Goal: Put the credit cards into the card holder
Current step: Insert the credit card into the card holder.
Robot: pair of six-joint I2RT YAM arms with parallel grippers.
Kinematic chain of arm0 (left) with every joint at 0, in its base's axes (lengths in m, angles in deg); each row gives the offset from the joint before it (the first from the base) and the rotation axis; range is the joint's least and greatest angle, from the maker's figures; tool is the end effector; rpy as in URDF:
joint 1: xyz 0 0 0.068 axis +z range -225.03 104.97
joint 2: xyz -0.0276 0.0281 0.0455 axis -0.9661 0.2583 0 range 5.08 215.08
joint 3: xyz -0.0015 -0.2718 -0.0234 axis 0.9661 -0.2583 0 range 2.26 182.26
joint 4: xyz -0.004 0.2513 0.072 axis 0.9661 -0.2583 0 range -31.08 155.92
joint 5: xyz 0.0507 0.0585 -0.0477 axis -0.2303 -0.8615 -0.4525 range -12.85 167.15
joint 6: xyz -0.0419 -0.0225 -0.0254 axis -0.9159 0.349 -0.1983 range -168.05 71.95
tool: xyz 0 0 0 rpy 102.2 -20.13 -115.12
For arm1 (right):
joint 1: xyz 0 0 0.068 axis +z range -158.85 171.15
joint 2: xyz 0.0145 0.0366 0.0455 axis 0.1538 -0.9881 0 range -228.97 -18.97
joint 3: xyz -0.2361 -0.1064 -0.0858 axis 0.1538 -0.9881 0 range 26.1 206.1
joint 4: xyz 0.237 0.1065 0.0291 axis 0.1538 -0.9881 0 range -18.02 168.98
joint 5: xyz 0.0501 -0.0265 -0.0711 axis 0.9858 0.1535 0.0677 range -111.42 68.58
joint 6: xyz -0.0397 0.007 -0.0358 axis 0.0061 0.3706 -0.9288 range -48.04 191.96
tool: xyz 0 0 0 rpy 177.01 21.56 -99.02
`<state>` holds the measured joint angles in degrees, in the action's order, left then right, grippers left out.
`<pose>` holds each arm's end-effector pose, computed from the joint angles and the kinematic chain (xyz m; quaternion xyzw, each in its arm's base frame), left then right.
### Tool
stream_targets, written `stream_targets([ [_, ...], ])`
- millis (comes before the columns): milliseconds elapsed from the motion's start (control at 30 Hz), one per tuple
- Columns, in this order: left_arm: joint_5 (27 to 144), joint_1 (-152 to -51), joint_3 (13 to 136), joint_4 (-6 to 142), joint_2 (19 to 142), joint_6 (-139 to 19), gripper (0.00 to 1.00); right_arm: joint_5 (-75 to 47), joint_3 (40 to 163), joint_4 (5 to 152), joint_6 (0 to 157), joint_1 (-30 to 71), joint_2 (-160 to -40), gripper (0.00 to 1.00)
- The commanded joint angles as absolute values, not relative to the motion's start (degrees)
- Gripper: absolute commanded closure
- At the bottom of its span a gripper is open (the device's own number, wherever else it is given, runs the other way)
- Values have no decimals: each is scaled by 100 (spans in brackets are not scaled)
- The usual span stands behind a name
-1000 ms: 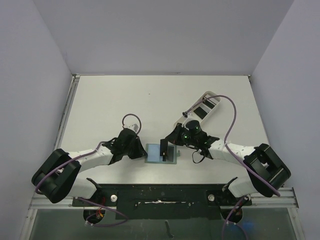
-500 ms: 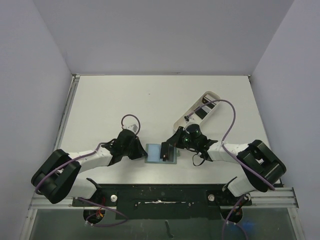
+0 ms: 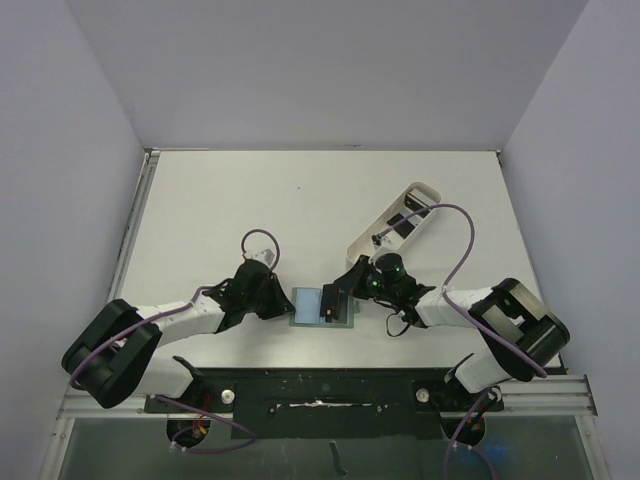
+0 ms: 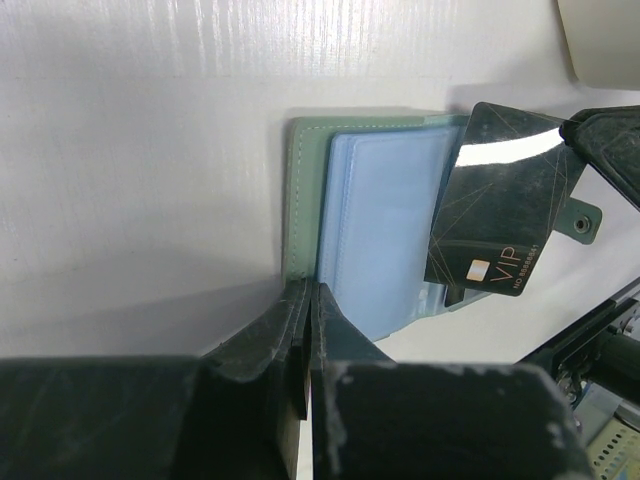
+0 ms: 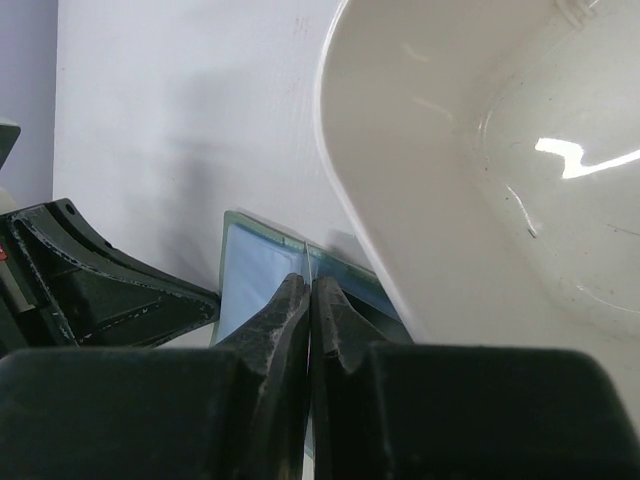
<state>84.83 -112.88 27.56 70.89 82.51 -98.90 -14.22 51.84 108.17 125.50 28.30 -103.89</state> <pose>0.1824 -0.1476 0.1345 -0.0809 0.9256 -0.2993 0.2171 0.2112 0.1656 0.1421 0.0921 0.8599 0.3932 0.3121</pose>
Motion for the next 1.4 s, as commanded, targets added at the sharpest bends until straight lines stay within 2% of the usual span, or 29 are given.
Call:
stream_targets([
  [0, 8471, -11391, 2647, 7218, 8181, -9979, 100, -1564, 5125, 11404, 12564, 2852, -10503, 100],
  [600, 8445, -11449, 2531, 7216, 8071, -10070, 100, -1557, 4917, 11836, 12872, 2969, -10667, 100],
  [1367, 8401, -11450, 2495, 7250, 8032, -10088, 100, -1456, 5052, 11158, 12768, 2999, -10730, 95],
])
